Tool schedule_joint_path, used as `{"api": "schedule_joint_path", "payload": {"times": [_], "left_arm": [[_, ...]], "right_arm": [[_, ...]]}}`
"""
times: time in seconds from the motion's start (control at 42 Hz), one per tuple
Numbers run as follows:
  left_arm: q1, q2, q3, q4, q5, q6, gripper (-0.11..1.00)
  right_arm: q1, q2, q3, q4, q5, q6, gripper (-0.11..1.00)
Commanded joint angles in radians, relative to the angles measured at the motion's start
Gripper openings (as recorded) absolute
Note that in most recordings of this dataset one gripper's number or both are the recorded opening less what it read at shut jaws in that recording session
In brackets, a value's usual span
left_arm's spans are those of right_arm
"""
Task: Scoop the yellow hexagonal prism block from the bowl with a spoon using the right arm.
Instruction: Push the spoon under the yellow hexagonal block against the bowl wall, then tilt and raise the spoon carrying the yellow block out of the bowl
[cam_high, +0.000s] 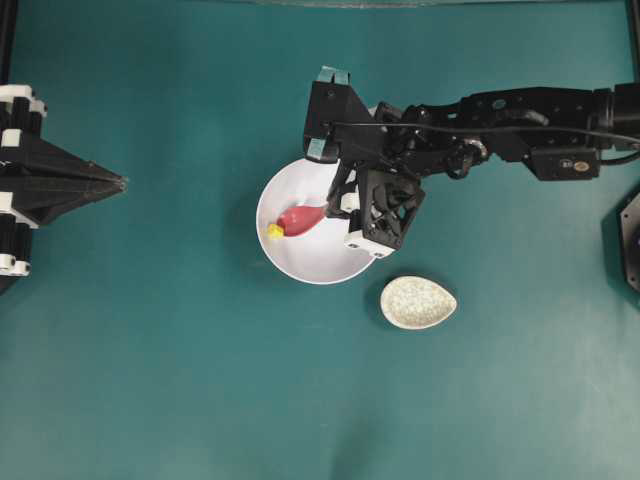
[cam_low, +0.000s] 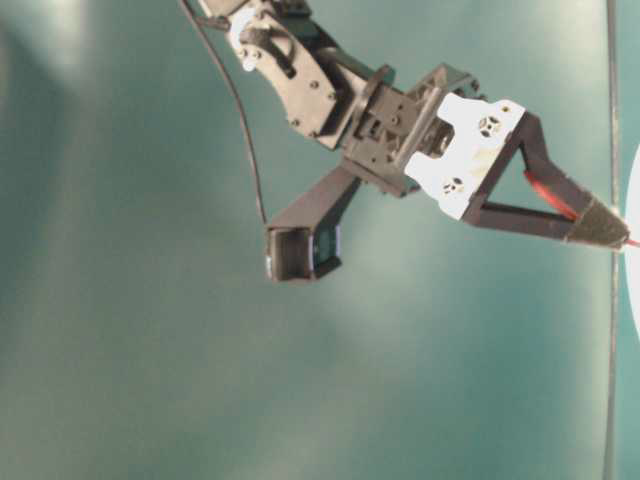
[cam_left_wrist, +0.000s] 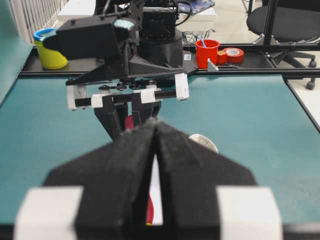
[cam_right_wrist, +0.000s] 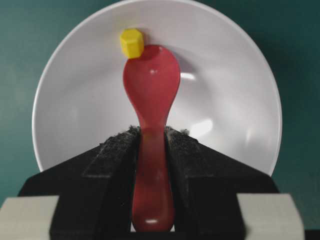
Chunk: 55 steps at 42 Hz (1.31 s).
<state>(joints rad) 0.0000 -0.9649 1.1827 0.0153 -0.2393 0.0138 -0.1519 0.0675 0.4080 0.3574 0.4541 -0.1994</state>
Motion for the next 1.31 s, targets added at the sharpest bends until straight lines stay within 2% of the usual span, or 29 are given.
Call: {"api": "schedule_joint_path", "payload": {"times": [0.0, 0.5, 1.287], "left_arm": [[0.003, 0.005, -0.02, 0.003, -0.003, 0.002, 0.0], [0.002, 0.005, -0.02, 0.003, -0.003, 0.002, 0.0], [0.002, 0.005, -0.02, 0.003, -0.005, 0.002, 0.0]], "right_arm": [[0.005, -0.034, -0.02, 0.003, -0.017, 0.002, 0.24], [0.015, -0.049, -0.017, 0.008, -0.029, 0.002, 0.24], [0.026, -0.1, 0.048, 0.018, -0.126, 0.002, 0.24]]}}
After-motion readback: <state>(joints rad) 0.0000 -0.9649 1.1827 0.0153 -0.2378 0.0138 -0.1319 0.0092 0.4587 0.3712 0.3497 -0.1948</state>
